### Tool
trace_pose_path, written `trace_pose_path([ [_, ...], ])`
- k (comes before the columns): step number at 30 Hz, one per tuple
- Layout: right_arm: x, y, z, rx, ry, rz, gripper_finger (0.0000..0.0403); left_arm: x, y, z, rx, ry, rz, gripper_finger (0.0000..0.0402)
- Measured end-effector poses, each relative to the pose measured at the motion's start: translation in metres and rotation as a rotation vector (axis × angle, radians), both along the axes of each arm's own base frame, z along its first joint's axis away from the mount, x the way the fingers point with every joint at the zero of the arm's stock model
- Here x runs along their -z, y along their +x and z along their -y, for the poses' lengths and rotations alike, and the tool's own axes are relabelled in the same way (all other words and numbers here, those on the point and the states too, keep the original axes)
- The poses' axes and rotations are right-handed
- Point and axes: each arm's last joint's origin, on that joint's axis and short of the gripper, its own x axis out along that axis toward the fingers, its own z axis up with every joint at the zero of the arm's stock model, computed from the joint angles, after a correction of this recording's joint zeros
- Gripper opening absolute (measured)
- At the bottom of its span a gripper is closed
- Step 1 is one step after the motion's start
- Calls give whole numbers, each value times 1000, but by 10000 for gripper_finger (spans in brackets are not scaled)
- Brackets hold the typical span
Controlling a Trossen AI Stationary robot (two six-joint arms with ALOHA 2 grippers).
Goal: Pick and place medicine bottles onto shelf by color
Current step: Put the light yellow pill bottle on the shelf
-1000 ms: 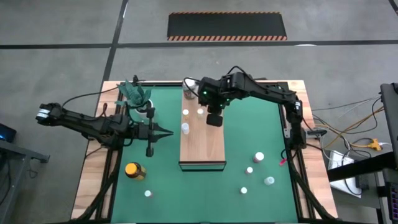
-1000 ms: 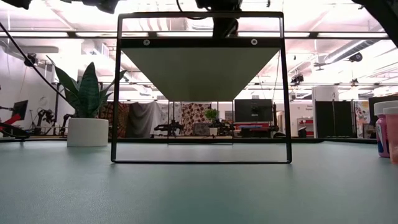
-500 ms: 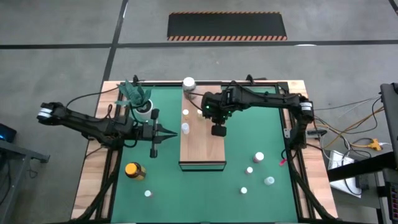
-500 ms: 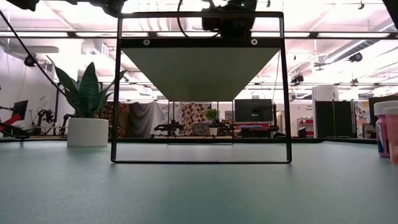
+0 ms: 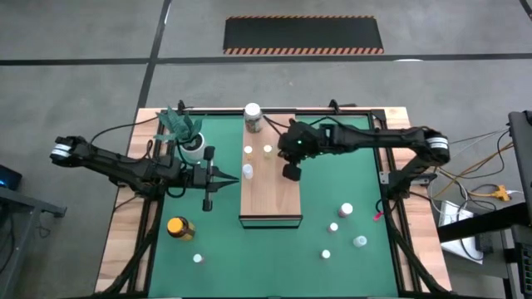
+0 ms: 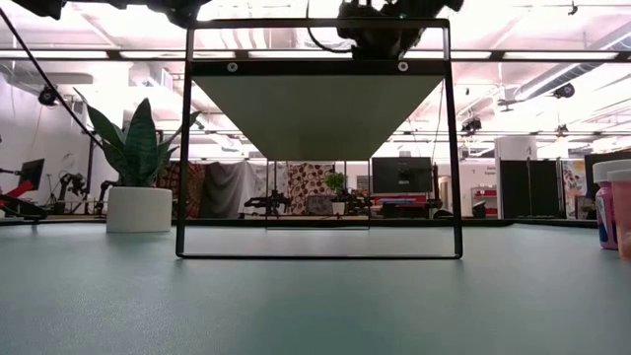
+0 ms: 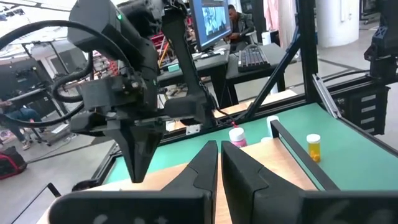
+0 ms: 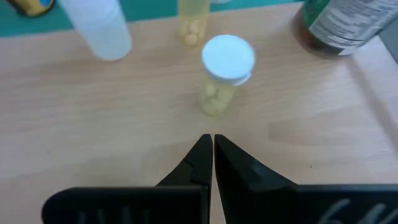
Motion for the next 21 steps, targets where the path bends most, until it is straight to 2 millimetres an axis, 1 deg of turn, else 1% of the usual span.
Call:
trace_pose_path([
  [3,8,-2,4,38,-9,38,9,0,0,0,0,1,0,3],
  [6,16,1,8,97,-36,90,9,0,0,0,0,20,2,3],
  [11,27,8,10,103,-40,119,9,0,0,0,-1,26,5,3],
  [16,24,11,10,98,-51,160,9,-1,0,0,-1,29,5,3],
  [21,24,11,10,89,-48,160,9,-1,0,0,0,29,5,3],
])
